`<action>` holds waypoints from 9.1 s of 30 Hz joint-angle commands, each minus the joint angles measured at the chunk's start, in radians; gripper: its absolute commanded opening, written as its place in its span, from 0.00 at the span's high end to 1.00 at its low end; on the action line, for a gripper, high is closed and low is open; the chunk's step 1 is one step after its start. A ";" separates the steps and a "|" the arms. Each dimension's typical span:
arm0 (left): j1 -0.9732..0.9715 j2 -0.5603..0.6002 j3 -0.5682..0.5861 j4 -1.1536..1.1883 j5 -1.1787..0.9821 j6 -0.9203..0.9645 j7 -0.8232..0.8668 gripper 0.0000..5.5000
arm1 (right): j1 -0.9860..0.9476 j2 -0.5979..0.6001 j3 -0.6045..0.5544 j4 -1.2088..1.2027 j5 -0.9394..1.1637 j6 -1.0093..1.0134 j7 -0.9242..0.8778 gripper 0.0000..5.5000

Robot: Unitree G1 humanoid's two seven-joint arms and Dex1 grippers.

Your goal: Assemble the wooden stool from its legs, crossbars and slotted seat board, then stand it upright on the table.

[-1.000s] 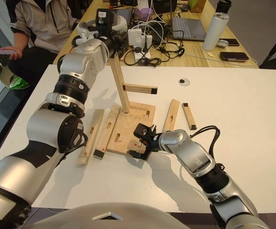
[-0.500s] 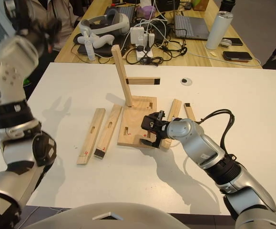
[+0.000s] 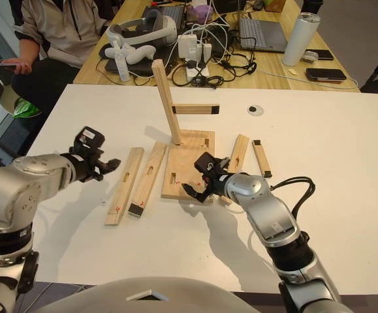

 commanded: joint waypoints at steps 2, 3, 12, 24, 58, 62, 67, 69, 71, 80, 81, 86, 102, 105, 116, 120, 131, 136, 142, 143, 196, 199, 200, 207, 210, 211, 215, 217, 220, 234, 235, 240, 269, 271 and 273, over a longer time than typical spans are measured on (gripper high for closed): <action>0.063 -0.042 0.028 -0.082 -0.085 0.016 -0.003 0.49 | -0.028 0.119 -0.089 0.015 0.020 0.066 -0.107 0.02; 0.068 -0.052 0.041 -0.082 -0.107 0.016 -0.004 0.49 | -0.035 0.139 -0.099 0.027 0.019 0.070 -0.128 0.02; 0.170 -0.080 -0.035 -0.029 -0.135 0.015 0.090 0.49 | -0.092 0.221 -0.092 0.092 0.022 0.065 -0.196 0.02; 0.162 -0.101 -0.139 0.020 -0.124 0.015 0.136 0.49 | -0.146 0.265 -0.085 0.175 0.014 0.013 -0.239 0.02; 0.027 -0.217 -0.098 0.179 0.119 -0.125 0.202 0.62 | -0.202 0.262 -0.080 0.265 0.008 -0.074 -0.233 0.02; -0.095 -0.232 -0.014 0.235 0.168 -0.178 0.217 0.62 | -0.220 0.266 -0.110 0.277 0.016 -0.096 -0.234 0.02; -0.183 -0.191 0.061 0.284 0.198 -0.207 0.196 0.62 | -0.247 0.278 -0.164 0.289 0.035 -0.116 -0.236 0.02; -0.191 -0.169 0.071 0.297 0.203 -0.217 0.179 0.62 | -0.249 0.281 -0.170 0.292 0.040 -0.114 -0.236 0.02; -0.196 -0.144 0.070 0.293 0.197 -0.212 0.156 0.62 | -0.249 0.287 -0.169 0.290 0.042 -0.110 -0.236 0.02; 0.069 0.152 0.070 0.018 -0.029 -0.001 -0.157 0.63 | -0.202 0.299 -0.168 0.246 0.044 -0.085 -0.258 0.02; 0.101 0.186 0.059 -0.002 -0.052 0.003 -0.187 0.63 | -0.199 0.301 -0.167 0.244 0.044 -0.083 -0.260 0.02; 0.193 0.319 -0.009 -0.038 -0.092 -0.052 -0.264 0.63 | -0.201 0.303 -0.162 0.245 0.046 -0.077 -0.262 0.02; -0.029 0.320 -0.396 0.109 0.096 -0.282 -0.249 0.49 | -0.235 0.303 -0.141 0.280 0.044 -0.076 -0.254 0.02; -0.066 0.284 -0.401 0.104 0.103 -0.265 -0.242 0.49 | -0.238 0.302 -0.138 0.282 0.044 -0.076 -0.253 0.02; -0.105 0.174 -0.462 0.143 0.159 -0.227 -0.172 0.49 | -0.247 0.299 -0.120 0.301 0.039 -0.089 -0.248 0.02; -0.080 0.137 -0.450 0.140 0.155 -0.193 -0.150 0.49 | -0.247 0.293 -0.117 0.305 0.036 -0.094 -0.243 0.02; 0.047 0.029 -0.374 0.176 0.183 -0.104 -0.042 0.49 | -0.238 0.300 -0.102 0.310 0.023 -0.112 -0.245 0.02; 0.032 -0.032 -0.364 0.225 0.187 -0.111 -0.024 0.49 | -0.241 0.304 -0.094 0.320 0.019 -0.121 -0.245 0.02; 0.065 -0.045 -0.367 0.225 0.177 -0.130 -0.031 0.61 | -0.248 0.302 -0.100 0.329 0.018 -0.130 -0.247 0.02; 0.070 -0.043 -0.367 0.225 0.177 -0.134 -0.032 0.61 | -0.247 0.302 -0.100 0.330 0.018 -0.132 -0.248 0.02; -0.300 -0.036 -0.252 0.238 0.563 -1.165 -0.301 0.62 | -0.560 0.275 -0.538 0.379 0.800 -0.239 -0.094 0.53; -0.288 -0.038 -0.259 0.227 0.568 -1.163 -0.319 0.62 | -0.556 0.275 -0.538 0.376 0.807 -0.247 -0.093 0.63; -0.286 -0.038 -0.259 0.229 0.569 -1.163 -0.322 0.62 | -0.555 0.276 -0.539 0.375 0.809 -0.250 -0.093 0.66; -0.282 -0.035 -0.250 0.242 0.578 -1.170 -0.332 0.62 | -0.532 0.287 -0.535 0.351 0.844 -0.240 -0.083 0.81; -0.280 -0.036 -0.250 0.243 0.578 -1.164 -0.337 0.62 | -0.525 0.289 -0.535 0.341 0.860 -0.236 -0.082 0.81; -0.278 -0.036 -0.249 0.244 0.572 -1.164 -0.344 0.62 | -0.524 0.290 -0.537 0.339 0.865 -0.236 -0.083 0.81; -0.266 -0.042 -0.230 0.237 0.525 -1.153 -0.376 0.51 | -0.524 0.290 -0.542 0.340 0.868 -0.244 -0.092 0.82; -0.266 -0.034 -0.241 0.242 0.543 -1.144 -0.380 0.46 | -0.531 0.287 -0.549 0.345 0.864 -0.253 -0.099 0.82; -0.267 -0.013 -0.245 0.254 0.556 -1.125 -0.402 0.43 | -0.545 0.273 -0.565 0.366 0.846 -0.273 -0.112 0.82; -0.139 0.116 -0.216 0.331 0.580 -1.027 -0.490 0.42 | -0.738 -0.076 -0.790 0.714 0.629 -0.522 -0.197 0.82; -0.109 0.133 -0.245 0.309 0.583 -1.018 -0.516 0.42 | -0.745 -0.095 -0.810 0.745 0.614 -0.549 -0.216 0.82; -0.031 0.154 -0.365 0.232 0.616 -0.978 -0.584 0.42 | -0.621 -0.113 -0.850 0.787 0.581 -0.536 -0.274 0.82; -0.213 -0.133 -0.579 0.524 0.751 -1.029 -0.549 0.42 | -0.311 0.127 -0.759 0.727 0.614 -0.313 -0.380 0.82; -0.196 -0.128 -0.595 0.518 0.753 -1.019 -0.571 0.42 | -0.338 0.104 -0.724 0.737 0.570 -0.305 -0.398 0.82; -0.178 -0.160 -0.592 0.532 0.721 -0.972 -0.588 0.42 | -0.373 0.091 -0.701 0.735 0.546 -0.291 -0.420 0.82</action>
